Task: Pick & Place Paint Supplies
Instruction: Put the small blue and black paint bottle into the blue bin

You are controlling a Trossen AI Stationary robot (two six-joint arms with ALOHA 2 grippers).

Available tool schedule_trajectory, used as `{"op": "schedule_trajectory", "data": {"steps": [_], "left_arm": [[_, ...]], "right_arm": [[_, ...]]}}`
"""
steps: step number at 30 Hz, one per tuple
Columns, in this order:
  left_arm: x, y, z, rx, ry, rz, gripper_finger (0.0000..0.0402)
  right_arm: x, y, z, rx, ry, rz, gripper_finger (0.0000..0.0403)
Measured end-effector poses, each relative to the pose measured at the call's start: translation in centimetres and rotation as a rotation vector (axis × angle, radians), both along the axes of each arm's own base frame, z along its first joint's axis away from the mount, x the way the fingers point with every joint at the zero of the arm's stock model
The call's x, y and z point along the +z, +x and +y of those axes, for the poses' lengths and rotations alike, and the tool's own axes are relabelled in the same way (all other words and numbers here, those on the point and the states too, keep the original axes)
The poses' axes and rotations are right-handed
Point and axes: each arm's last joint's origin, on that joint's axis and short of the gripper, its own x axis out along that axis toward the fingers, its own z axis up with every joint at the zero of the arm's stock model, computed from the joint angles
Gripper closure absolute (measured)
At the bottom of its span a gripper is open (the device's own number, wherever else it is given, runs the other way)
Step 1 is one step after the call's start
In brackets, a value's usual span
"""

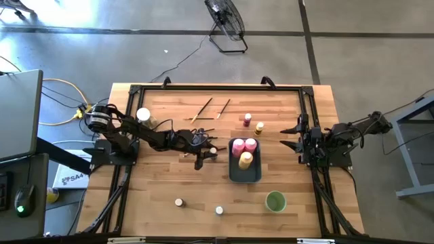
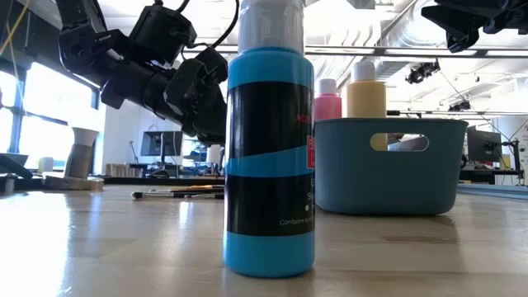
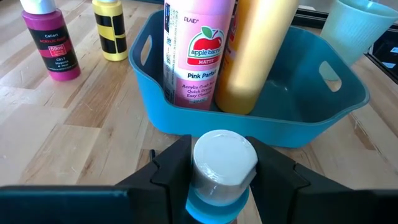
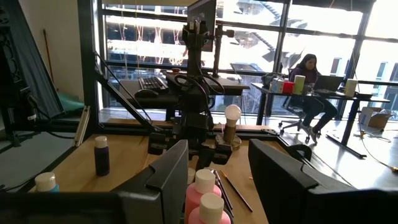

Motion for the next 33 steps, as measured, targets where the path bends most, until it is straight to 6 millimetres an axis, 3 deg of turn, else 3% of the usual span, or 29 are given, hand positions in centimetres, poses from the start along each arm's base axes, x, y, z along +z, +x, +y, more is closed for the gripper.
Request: {"op": "schedule_trajectory", "data": {"steps": [9, 21, 33], "left_arm": [[0.0, 0.0, 0.0, 0.005, 0.002, 0.001, 0.0285], [0.2, 0.1, -0.1, -0.013, -0.034, -0.034, 0.0272], [4.2, 3.6, -0.3, -0.092, -0.029, -0.08, 0.0271]], "right_arm": [[0.0, 0.0, 0.0, 0.0, 0.0, 0.0, 0.0241], [0.0, 0.0, 0.0, -0.001, -0.007, 0.001, 0.0241], [0.0, 0.0, 0.0, -0.001, -0.008, 0.001, 0.0241]]}}
